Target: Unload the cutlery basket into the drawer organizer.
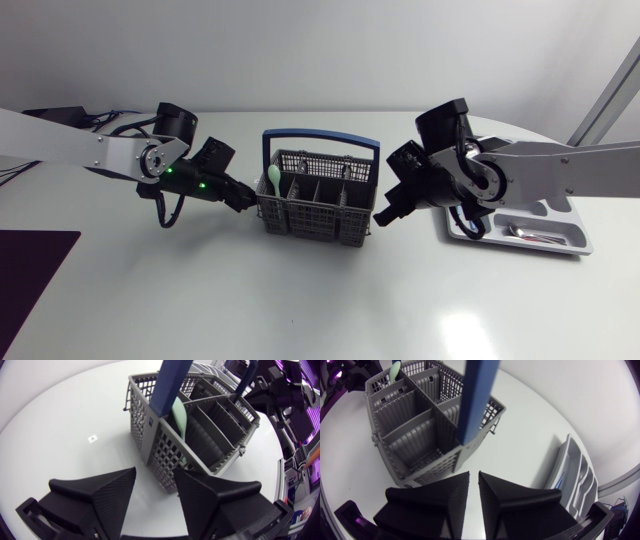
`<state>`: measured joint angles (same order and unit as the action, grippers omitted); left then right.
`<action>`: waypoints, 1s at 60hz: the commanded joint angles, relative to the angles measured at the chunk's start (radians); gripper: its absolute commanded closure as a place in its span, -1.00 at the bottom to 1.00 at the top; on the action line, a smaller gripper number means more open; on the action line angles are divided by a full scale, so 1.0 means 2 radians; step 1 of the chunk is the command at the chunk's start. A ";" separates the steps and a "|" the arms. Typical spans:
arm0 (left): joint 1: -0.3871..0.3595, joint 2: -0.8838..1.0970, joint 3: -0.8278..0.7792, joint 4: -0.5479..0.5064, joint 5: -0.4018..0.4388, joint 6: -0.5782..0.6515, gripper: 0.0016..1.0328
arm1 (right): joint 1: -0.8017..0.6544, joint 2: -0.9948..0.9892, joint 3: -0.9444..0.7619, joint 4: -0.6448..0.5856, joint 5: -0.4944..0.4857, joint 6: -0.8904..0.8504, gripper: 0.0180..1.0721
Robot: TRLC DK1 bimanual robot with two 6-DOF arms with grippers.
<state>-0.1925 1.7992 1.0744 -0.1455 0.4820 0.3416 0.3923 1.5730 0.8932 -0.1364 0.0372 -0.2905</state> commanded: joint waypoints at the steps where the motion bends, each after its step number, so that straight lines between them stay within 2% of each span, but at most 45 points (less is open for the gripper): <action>1: -0.016 -0.025 -0.026 -0.002 0.015 0.015 -0.07 | 0.004 0.011 0.001 -0.011 -0.010 0.014 0.64; 16: -0.034 -0.074 -0.070 -0.005 0.021 0.021 -0.07 | 0.023 0.003 -0.019 -0.026 -0.035 0.016 0.64; 38: -0.006 -0.120 -0.105 -0.021 0.027 0.038 -0.07 | 0.060 -0.026 -0.041 -0.036 -0.033 0.026 0.64; 54: 0.013 -0.134 -0.105 -0.028 0.027 0.039 -0.11 | 0.059 -0.043 -0.055 -0.035 -0.003 0.022 0.63; 56: 0.020 -0.139 -0.105 -0.031 0.027 0.039 -0.13 | 0.056 -0.048 -0.058 -0.035 -0.002 0.020 0.57; 60: 0.029 -0.148 -0.104 -0.035 0.027 0.039 -0.14 | 0.048 -0.060 -0.064 -0.037 -0.002 0.019 0.28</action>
<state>-0.1596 1.5410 0.8783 -0.2012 0.5205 0.3977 0.5011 1.4910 0.7971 -0.2066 0.0238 -0.2646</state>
